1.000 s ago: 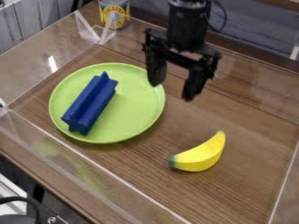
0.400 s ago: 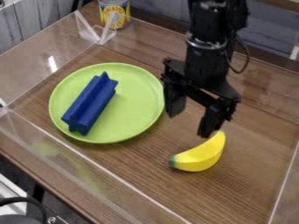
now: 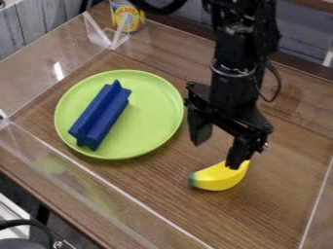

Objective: Put the banana in the green plate

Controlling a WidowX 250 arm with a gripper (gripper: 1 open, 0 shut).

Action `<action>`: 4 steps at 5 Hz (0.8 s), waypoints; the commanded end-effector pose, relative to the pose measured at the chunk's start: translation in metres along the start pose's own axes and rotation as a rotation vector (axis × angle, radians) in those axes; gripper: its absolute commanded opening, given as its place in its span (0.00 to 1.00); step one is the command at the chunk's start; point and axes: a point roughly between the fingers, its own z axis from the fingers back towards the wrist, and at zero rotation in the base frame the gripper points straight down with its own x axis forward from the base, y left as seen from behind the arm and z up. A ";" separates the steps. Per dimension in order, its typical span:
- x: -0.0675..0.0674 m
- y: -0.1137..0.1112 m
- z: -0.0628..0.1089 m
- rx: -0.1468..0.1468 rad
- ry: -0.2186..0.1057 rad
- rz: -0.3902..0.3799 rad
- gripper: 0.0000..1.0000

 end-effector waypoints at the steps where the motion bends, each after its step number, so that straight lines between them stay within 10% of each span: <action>1: 0.002 -0.004 0.000 -0.006 -0.031 -0.010 1.00; 4: 0.004 -0.008 -0.024 -0.018 -0.032 -0.019 1.00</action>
